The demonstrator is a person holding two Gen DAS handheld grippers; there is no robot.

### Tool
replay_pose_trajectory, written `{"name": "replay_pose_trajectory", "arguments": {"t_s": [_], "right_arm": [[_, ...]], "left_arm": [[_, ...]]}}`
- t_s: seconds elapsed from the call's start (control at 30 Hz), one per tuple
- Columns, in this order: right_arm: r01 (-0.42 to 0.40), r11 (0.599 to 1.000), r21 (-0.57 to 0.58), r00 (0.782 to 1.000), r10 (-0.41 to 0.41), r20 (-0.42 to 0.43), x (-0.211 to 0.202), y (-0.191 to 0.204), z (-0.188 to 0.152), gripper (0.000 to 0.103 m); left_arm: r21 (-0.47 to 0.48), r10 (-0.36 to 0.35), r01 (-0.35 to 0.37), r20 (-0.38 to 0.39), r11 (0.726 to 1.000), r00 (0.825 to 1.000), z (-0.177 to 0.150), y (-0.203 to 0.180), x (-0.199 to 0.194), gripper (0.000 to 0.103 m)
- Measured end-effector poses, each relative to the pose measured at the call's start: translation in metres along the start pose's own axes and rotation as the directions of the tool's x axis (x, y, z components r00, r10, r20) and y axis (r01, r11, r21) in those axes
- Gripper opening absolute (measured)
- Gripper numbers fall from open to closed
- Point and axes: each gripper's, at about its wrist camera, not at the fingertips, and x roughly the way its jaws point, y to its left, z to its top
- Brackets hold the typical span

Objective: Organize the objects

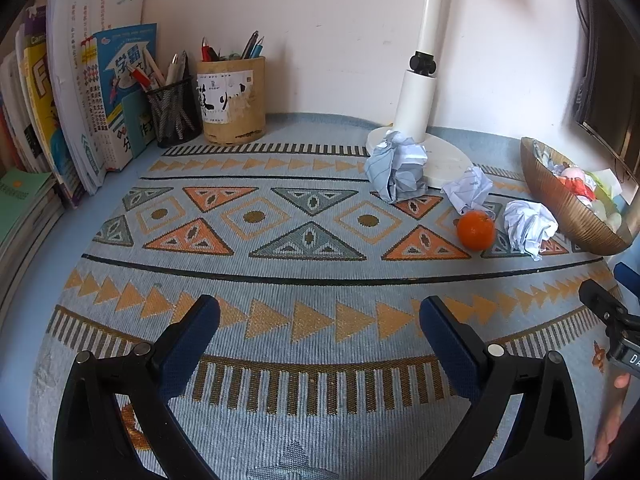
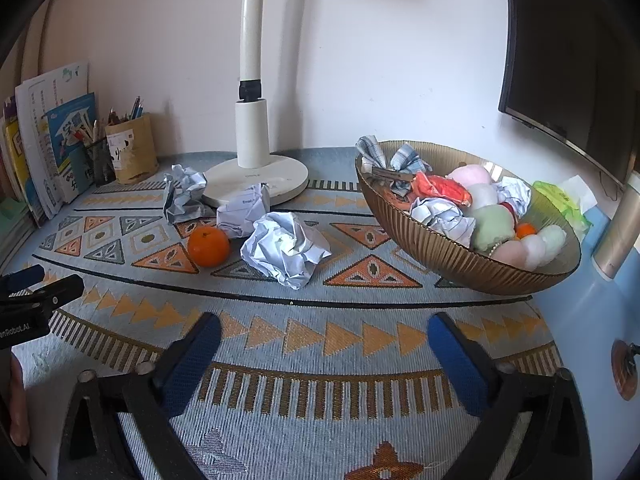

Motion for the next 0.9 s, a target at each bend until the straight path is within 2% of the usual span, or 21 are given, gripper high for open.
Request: {"name": "replay_pose_trajectory", "arguments": {"t_s": [0.9], "right_arm": [[0.003,1.000,0.000,1.000,-0.003,-0.001,0.0004,0.0015,-0.0015,0.103]], "left_arm": [[-0.001,0.000,0.000,0.001,1.000,1.000,-0.0002,-0.0006,0.0002,0.100]]}}
